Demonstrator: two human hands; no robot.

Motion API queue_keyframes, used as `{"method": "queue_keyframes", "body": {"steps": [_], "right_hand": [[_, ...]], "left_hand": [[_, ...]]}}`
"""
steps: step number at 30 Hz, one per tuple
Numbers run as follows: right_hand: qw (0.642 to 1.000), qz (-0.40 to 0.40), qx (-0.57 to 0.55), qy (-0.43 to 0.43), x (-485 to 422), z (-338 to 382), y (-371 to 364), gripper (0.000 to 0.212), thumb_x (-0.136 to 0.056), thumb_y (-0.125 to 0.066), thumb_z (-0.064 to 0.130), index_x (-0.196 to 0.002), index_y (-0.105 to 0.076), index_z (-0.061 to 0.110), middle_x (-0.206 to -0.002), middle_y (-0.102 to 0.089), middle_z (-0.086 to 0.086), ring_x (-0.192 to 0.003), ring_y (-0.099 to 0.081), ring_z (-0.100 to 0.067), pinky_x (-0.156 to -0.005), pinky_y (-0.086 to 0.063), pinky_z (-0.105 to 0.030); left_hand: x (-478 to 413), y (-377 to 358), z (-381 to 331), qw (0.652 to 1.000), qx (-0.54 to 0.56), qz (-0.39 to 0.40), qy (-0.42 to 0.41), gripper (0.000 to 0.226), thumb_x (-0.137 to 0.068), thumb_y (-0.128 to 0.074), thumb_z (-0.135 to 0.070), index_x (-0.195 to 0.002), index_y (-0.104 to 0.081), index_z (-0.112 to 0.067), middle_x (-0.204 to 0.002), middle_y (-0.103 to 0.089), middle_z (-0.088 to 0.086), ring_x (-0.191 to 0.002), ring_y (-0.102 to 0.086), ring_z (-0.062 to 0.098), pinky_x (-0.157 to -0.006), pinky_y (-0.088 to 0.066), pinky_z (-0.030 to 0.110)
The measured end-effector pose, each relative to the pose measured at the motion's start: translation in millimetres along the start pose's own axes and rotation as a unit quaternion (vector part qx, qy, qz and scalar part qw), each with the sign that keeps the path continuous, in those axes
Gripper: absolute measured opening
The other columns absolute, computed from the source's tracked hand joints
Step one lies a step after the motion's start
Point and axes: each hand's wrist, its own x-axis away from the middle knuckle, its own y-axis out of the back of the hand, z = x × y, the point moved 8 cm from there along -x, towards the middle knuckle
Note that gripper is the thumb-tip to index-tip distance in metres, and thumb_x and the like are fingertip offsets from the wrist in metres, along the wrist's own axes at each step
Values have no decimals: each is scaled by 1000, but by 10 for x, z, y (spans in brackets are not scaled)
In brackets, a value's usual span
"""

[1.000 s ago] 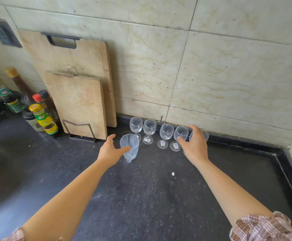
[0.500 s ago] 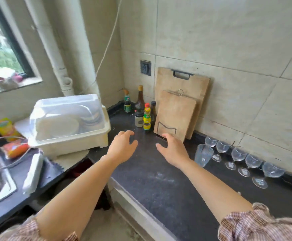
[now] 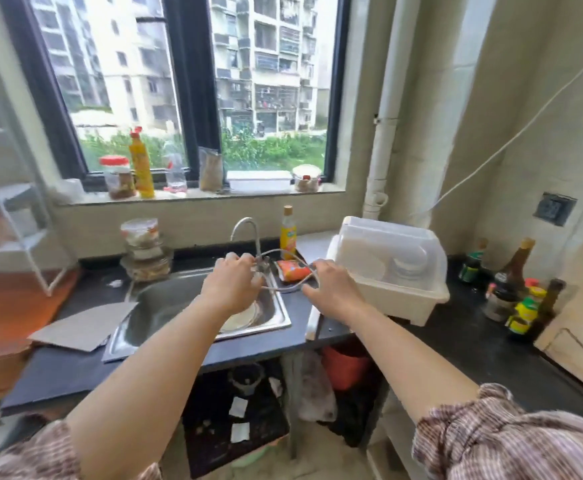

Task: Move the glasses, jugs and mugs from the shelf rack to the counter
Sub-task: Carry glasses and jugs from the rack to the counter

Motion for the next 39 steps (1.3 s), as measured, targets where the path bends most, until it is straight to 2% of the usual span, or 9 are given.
{"method": "queue_keyframes", "body": {"steps": [5, 10, 16, 24, 29, 31, 35, 39], "right_hand": [[994, 23, 12, 110, -461, 1373, -448, 49, -88, -56, 35, -129, -48, 10, -130, -52, -12, -122, -44, -31, -100, -41, -44], [975, 19, 56, 212, -940, 2593, -859, 50, -90, -54, 36, -132, -45, 11, -133, -51, -10, -122, -44, -30, -98, -42, -47], [961, 25, 16, 275, -1663, 3862, -1473, 50, -88, -54, 36, -131, -46, 12, -132, -52, -10, -122, -45, -30, -97, -42, -46], [943, 60, -12, 326, -2486, 5303, -2216, 50, -89, -54, 36, -132, -44, 12, -136, -48, -9, -126, -40, -30, -97, -39, -46], [935, 80, -29, 343, -2770, 5999, -2607, 50, -89, -55, 33, -132, -44, 11, -132, -50, -9, -125, -43, -28, -100, -41, -43], [934, 90, -35, 345, -2858, 6247, -2781, 49, -89, -53, 31, -133, -43, 11, -131, -51, -9, -125, -44, -28, -100, -40, -42], [936, 96, -64, 333, -3061, 6747, -3142, 47, -90, -52, 28, -133, -44, 10, -133, -51, -9, -126, -44, -28, -101, -40, -41], [941, 111, -81, 308, -3277, 7237, -3514, 54, -92, -53, 32, -140, -39, 11, -137, -48, -9, -127, -43, -26, -102, -38, -38]], "left_hand": [[1, 702, 1243, 994, -36, -51, 89, 44, -91, -45, -34, -129, -49, -13, -126, -51, 17, -118, -46, 35, -98, -41, 46], [-150, 1214, 2368, 983, -39, -82, 159, 44, -93, -44, -36, -132, -45, -16, -130, -49, 16, -119, -46, 33, -99, -40, 46], [-574, 1651, 3620, 971, -45, -108, 209, 44, -92, -43, -37, -129, -47, -13, -130, -50, 18, -120, -48, 35, -100, -40, 45], [-985, 2143, 5111, 952, -31, -127, 278, 42, -93, -42, -35, -129, -47, -14, -130, -47, 15, -122, -42, 34, -99, -39, 44], [-1145, 2413, 5893, 939, -24, -156, 306, 40, -91, -43, -33, -126, -50, -15, -128, -50, 13, -117, -46, 31, -96, -41, 43], [-1227, 2518, 6220, 938, -26, -157, 309, 38, -90, -44, -33, -122, -51, -13, -127, -52, 15, -117, -47, 31, -96, -41, 43], [-1399, 2745, 6924, 936, 2, -168, 310, 45, -90, -45, -33, -131, -47, -15, -135, -49, 12, -121, -47, 31, -98, -40, 42], [-1561, 2877, 7612, 934, 36, -169, 313, 44, -91, -42, -33, -131, -48, -17, -133, -51, 14, -118, -50, 32, -96, -40, 40]]}}
